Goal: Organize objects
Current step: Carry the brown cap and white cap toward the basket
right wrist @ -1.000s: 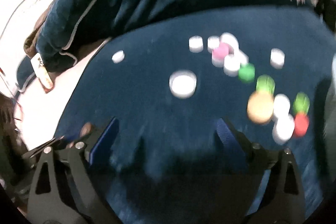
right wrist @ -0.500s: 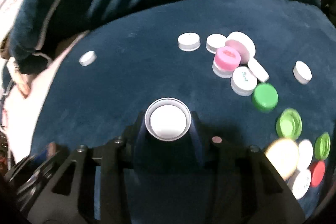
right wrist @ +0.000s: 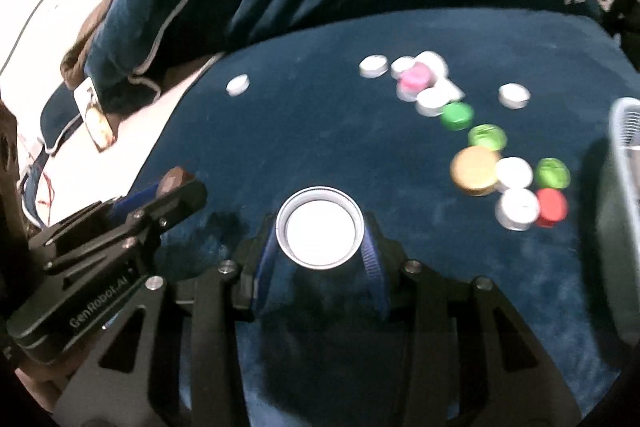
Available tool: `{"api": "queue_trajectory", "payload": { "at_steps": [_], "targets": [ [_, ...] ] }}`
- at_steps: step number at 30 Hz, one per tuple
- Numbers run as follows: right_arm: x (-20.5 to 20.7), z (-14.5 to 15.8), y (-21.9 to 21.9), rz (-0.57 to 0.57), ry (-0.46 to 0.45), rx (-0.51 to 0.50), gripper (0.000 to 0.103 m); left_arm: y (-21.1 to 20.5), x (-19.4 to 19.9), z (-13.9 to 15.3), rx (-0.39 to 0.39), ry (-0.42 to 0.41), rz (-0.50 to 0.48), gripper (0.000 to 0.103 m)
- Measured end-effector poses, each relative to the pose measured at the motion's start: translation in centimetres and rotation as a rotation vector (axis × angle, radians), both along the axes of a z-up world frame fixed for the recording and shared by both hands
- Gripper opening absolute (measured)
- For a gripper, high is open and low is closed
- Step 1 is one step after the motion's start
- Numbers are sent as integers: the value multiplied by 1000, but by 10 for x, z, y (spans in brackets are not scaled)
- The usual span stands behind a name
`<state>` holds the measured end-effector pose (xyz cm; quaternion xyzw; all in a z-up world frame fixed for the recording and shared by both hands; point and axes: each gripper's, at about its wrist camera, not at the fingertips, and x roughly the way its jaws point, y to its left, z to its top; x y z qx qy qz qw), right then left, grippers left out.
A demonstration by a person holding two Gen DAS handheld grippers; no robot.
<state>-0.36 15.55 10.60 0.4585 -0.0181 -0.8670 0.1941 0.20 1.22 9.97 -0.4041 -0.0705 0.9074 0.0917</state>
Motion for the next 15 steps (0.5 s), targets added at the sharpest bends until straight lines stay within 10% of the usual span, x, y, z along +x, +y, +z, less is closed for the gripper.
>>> {"api": "queue_trajectory", "payload": {
  "at_steps": [15],
  "targets": [
    [29, 48, 72, -136, 113, -41, 41, 81, 12, 41, 15, 85, -156, 30]
  ]
}}
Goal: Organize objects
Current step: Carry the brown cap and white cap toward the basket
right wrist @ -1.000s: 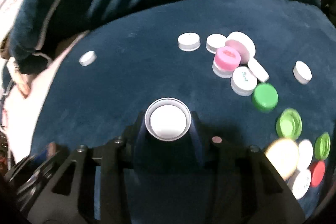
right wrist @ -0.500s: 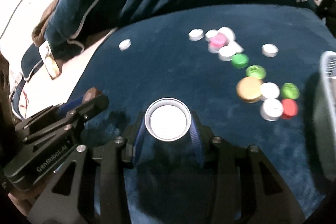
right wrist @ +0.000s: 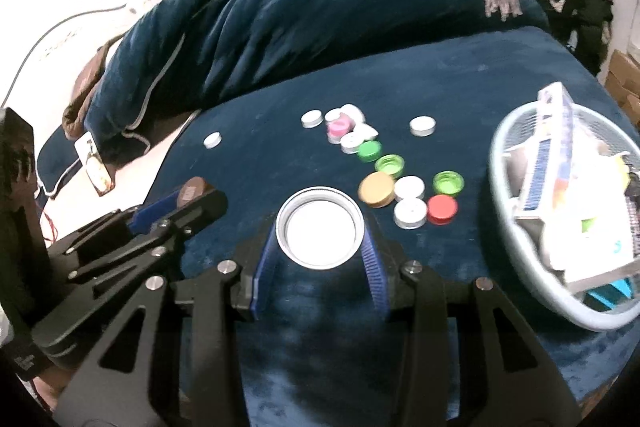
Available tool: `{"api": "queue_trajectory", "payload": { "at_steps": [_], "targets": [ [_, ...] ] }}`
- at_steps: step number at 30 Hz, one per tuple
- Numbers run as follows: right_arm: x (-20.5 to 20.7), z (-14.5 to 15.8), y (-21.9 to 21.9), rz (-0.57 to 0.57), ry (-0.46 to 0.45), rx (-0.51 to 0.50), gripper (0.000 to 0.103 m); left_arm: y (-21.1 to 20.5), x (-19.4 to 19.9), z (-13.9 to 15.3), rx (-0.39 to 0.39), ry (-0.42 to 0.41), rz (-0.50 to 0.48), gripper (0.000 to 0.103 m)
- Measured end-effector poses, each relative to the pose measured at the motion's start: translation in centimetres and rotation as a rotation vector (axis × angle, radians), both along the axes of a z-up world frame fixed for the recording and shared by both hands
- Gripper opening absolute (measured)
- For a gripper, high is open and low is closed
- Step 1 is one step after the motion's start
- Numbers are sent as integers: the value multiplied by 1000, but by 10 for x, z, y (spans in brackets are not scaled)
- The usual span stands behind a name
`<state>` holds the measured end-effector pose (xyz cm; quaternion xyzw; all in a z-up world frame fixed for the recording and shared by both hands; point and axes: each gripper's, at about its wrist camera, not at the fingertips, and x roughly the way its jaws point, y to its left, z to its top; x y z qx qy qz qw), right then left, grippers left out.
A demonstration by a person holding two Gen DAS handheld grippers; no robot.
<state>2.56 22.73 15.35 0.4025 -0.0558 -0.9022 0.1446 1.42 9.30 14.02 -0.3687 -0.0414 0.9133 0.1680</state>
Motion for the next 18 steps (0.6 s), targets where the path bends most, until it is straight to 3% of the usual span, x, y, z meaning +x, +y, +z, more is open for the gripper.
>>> {"api": "queue_trajectory", "payload": {
  "at_steps": [7, 18],
  "targets": [
    [12, 11, 46, -93, 36, -38, 41, 44, -1, 6, 37, -4, -67, 30],
    [28, 33, 154, -368, 123, -141, 41, 125, -1, 30, 67, 46, -212, 30]
  ]
}}
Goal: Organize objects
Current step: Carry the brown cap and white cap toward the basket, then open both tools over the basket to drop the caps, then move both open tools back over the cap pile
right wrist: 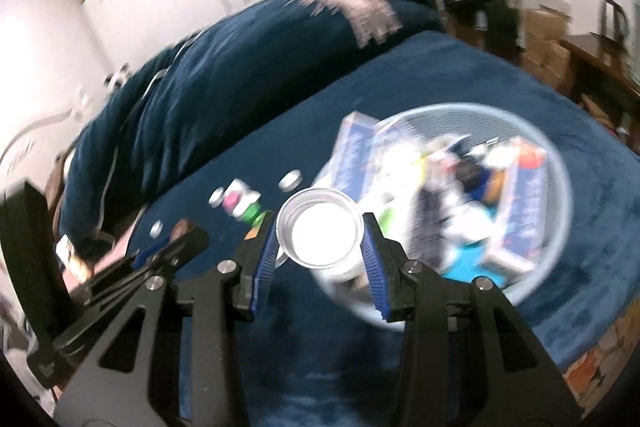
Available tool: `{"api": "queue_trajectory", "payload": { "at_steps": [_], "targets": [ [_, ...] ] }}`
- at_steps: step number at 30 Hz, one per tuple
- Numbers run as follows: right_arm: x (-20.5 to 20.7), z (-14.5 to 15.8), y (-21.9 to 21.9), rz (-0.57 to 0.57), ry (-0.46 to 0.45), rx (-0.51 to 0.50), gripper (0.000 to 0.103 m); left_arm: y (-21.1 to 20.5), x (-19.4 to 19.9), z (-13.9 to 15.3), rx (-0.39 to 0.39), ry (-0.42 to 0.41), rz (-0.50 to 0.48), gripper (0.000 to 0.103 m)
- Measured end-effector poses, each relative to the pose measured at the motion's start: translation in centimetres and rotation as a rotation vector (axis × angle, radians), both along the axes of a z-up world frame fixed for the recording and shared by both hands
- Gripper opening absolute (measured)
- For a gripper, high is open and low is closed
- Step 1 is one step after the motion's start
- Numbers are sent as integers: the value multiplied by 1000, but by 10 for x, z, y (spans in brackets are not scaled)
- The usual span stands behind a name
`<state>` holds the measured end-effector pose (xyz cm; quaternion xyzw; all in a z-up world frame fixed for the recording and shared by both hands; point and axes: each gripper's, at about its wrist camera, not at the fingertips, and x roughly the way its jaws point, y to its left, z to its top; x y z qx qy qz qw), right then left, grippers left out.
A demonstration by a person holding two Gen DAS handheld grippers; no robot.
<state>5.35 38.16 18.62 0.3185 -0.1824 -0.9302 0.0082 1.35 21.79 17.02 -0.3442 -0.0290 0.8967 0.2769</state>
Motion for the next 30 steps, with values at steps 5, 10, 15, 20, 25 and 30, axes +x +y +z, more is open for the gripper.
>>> {"api": "queue_trajectory", "payload": {
  "at_steps": [5, 10, 15, 20, 25, 30],
  "targets": [
    [-13, 14, 51, -118, 25, -69, 42, 49, -8, 15, -13, 29, -103, 30],
    [-28, 19, 78, -202, 32, -111, 43, 95, -21, 27, 4, 35, -194, 32],
    [-34, -5, 94, -241, -72, -230, 64, 122, -42, 11, -96, -61, -236, 102],
    [0, 7, 71, -236, 30, -79, 81, 69, -36, 9, -47, -42, -72, 102],
    [8, 18, 30, -172, 106, 61, 100, 15, -28, -2, -91, -17, 52, 102],
    [-6, 24, -43, 47, 128, 171, 102, -37, -28, -31, -130, -77, 153, 102]
  ]
}}
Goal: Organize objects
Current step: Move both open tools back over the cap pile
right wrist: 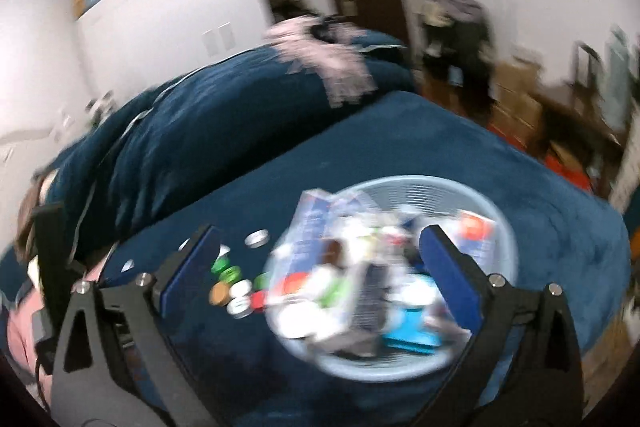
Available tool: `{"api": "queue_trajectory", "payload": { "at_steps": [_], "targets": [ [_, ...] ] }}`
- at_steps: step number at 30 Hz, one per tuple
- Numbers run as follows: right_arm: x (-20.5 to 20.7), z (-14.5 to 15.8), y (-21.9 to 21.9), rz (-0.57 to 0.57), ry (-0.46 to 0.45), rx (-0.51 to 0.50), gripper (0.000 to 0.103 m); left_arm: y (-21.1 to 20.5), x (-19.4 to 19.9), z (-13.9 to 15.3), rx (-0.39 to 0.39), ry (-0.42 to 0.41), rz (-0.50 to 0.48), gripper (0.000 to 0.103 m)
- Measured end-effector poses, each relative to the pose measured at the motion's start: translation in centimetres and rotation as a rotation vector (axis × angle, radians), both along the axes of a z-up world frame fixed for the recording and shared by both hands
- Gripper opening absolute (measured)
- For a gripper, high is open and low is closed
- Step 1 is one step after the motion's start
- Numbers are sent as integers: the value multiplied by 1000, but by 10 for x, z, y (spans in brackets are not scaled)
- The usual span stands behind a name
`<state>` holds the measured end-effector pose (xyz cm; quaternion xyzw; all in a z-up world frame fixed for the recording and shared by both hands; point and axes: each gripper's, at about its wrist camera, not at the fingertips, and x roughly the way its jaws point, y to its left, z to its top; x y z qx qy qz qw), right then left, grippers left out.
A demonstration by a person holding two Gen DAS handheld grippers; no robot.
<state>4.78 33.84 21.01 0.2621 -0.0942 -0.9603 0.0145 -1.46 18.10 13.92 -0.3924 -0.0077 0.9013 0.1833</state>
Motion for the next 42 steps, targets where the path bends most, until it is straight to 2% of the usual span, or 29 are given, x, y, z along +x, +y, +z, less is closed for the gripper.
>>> {"api": "queue_trajectory", "payload": {
  "at_steps": [7, 11, 14, 17, 20, 23, 25, 30, 34, 38, 39, 40, 41, 42],
  "targets": [
    [-19, -27, -83, 246, -94, 76, 102, -70, -4, -35, -79, -72, 138, 102],
    [-28, -58, -107, 289, -172, 75, 102, -111, -7, -53, -111, -111, 225, 102],
    [-43, -94, -115, 244, -282, 63, 102, -141, -9, -73, -121, -155, 297, 102],
    [-54, -123, -120, 166, -344, 82, 102, -169, -10, -91, -107, -204, 377, 102],
    [-60, -136, -121, 72, -339, 96, 101, -195, -9, -110, -94, -247, 465, 102],
    [-66, -141, -116, -48, -297, 90, 102, -214, -9, -127, -77, -275, 519, 102],
    [-73, -141, -115, -96, -279, 88, 102, -217, -7, -132, -64, -258, 512, 103],
    [-104, -146, -118, -154, -288, 123, 102, -212, -3, -136, -87, -195, 486, 103],
    [-133, -154, -108, -232, -336, 132, 102, -212, 0, -138, -94, -150, 474, 103],
    [-156, -171, -104, -225, -425, 81, 102, -211, -1, -138, -101, -133, 466, 103],
    [-157, -176, -101, -205, -440, 10, 103, -211, -1, -137, -103, -131, 465, 103],
    [-156, -176, -103, -186, -425, -11, 103, -211, -2, -137, -106, -129, 464, 103],
    [-154, -174, -109, -120, -393, -30, 103, -210, -2, -137, -108, -127, 464, 103],
    [-151, -171, -122, 19, -366, -71, 103, -210, -2, -137, -109, -125, 463, 103]
  ]
}}
